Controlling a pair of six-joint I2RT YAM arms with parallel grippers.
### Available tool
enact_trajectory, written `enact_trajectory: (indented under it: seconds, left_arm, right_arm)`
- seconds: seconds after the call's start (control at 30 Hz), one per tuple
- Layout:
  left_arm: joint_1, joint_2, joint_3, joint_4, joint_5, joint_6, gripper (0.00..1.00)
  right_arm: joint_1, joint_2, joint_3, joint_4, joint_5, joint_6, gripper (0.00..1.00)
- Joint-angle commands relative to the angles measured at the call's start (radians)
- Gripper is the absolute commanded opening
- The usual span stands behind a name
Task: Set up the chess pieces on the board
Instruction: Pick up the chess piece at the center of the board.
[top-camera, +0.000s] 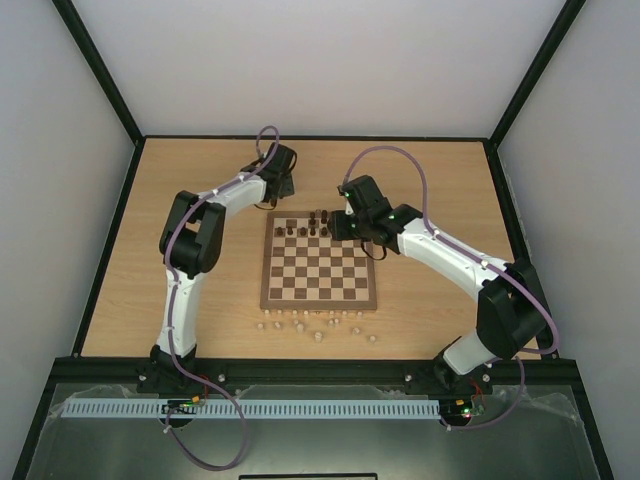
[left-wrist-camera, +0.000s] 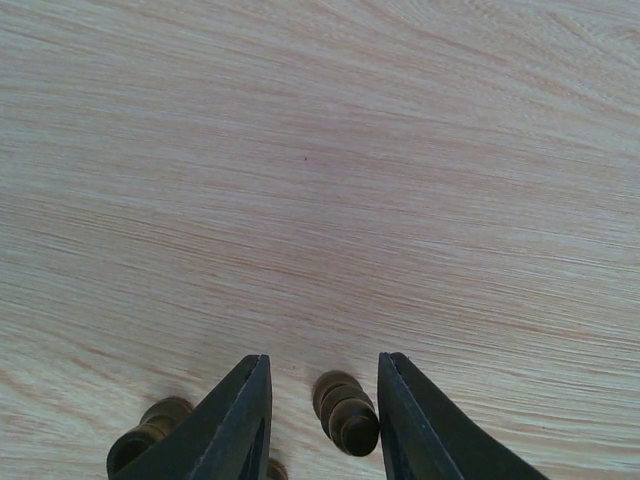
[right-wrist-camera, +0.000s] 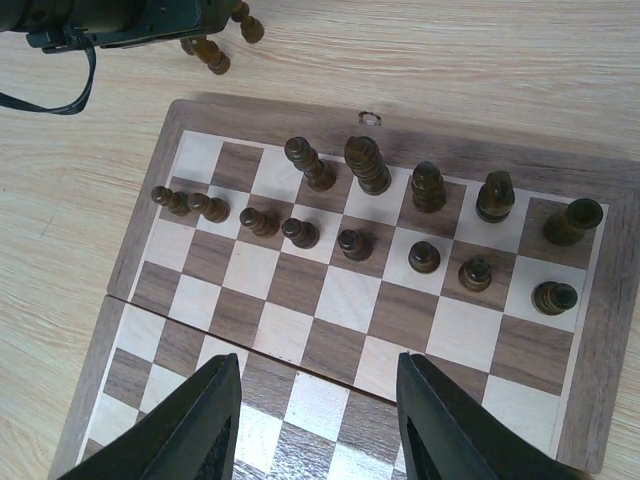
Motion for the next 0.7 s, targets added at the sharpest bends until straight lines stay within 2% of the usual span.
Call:
enact_trajectory:
  seconds: [0.0,0.4,0.67]
  left_arm:
    - [-0.007,0.022,-0.011,-0.019,-0.012,0.003,0.32]
    - [-0.015,0.034,0.011,-0.038,-0.019,0.009,0.24]
    - [-0.021,0.018,0.011,-0.045,-0.033,0.01,0.15]
  right_arm:
    - [0.009,0.001,0.0,0.005,-0.004,0.003,0.43]
    - [0.013,0.001,-0.001,0.005,0.001,0.001,0.43]
    - [0.015,0.003,-0.001,0.006,-0.002,0.001,0.43]
